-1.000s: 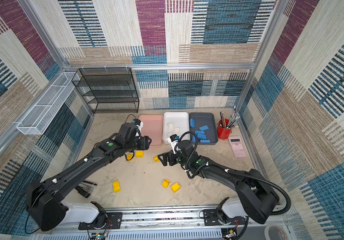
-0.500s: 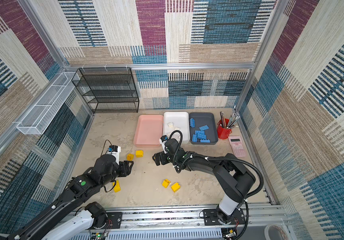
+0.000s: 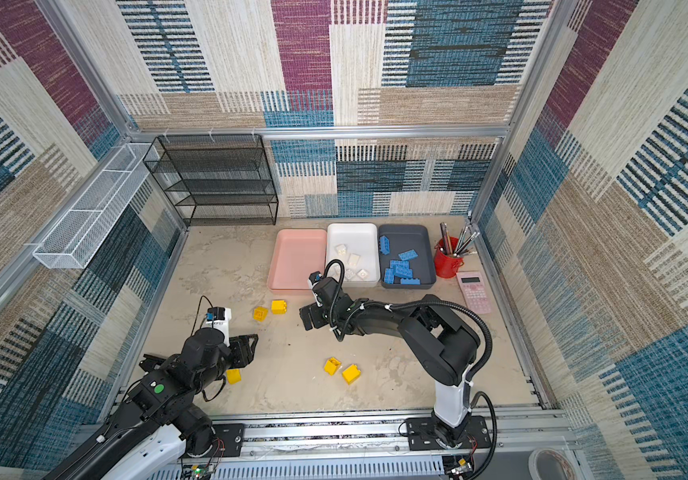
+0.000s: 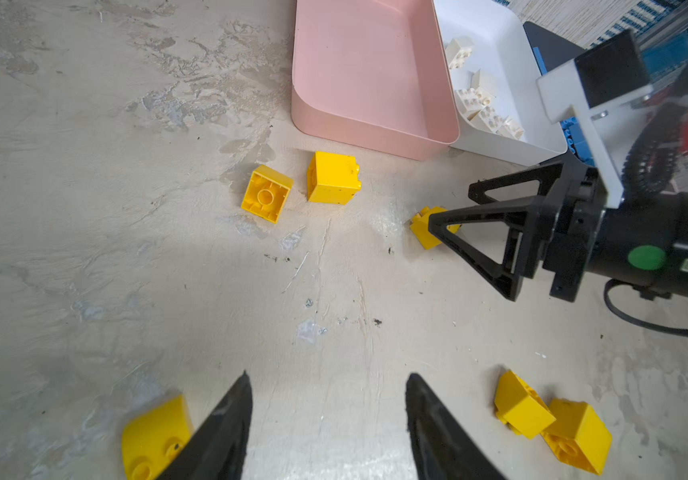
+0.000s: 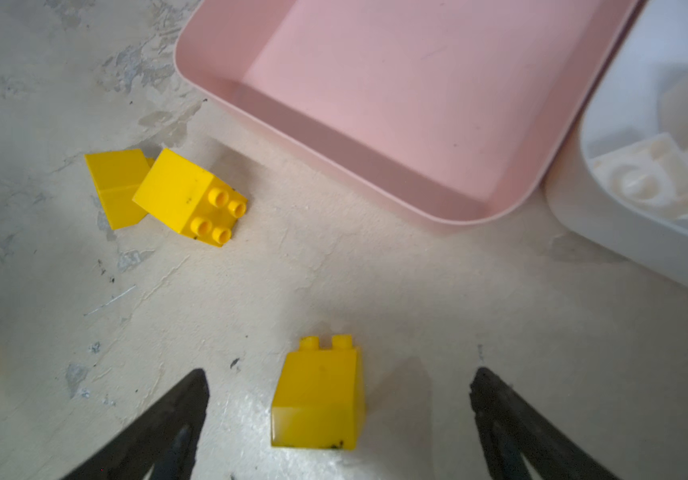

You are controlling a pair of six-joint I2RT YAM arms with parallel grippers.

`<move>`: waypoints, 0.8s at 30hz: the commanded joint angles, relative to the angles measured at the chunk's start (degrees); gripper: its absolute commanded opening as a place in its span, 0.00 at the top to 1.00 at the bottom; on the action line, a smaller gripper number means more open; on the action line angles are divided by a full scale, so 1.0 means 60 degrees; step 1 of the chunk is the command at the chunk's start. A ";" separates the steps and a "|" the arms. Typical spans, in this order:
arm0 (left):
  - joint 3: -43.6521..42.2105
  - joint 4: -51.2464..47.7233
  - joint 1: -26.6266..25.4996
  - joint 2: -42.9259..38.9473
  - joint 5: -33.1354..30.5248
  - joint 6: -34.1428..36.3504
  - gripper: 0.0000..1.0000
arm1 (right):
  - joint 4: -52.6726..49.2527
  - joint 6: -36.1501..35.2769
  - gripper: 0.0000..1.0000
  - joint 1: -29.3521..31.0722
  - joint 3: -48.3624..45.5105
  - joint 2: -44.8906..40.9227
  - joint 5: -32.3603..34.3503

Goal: Sort the legos into containers by color
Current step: 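Lower the right gripper onto a yellow brick and grasp it, then carry the yellow brick with the right gripper into the pink tray and release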

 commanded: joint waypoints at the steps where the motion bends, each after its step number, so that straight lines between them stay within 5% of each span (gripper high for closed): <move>1: -0.0121 0.0097 -0.0007 -0.0025 -0.0229 -0.0150 0.40 | -0.0037 -0.0373 0.06 0.0168 0.0091 0.0245 0.0484; 6: -0.0161 0.0145 -0.0005 -0.0010 -0.0242 -0.0150 0.40 | 0.0021 -0.0291 0.20 0.0248 0.0001 0.0438 0.0743; 15: -0.0197 0.0055 -0.0006 0.0001 -0.0185 -0.0252 0.40 | 0.0268 -0.0039 0.58 0.0307 -0.0271 0.0310 0.0636; 24: -0.0227 0.0041 -0.0007 -0.0011 -0.0156 -0.0282 0.40 | -0.0154 0.0245 0.72 0.0306 -0.0009 -0.0246 0.0728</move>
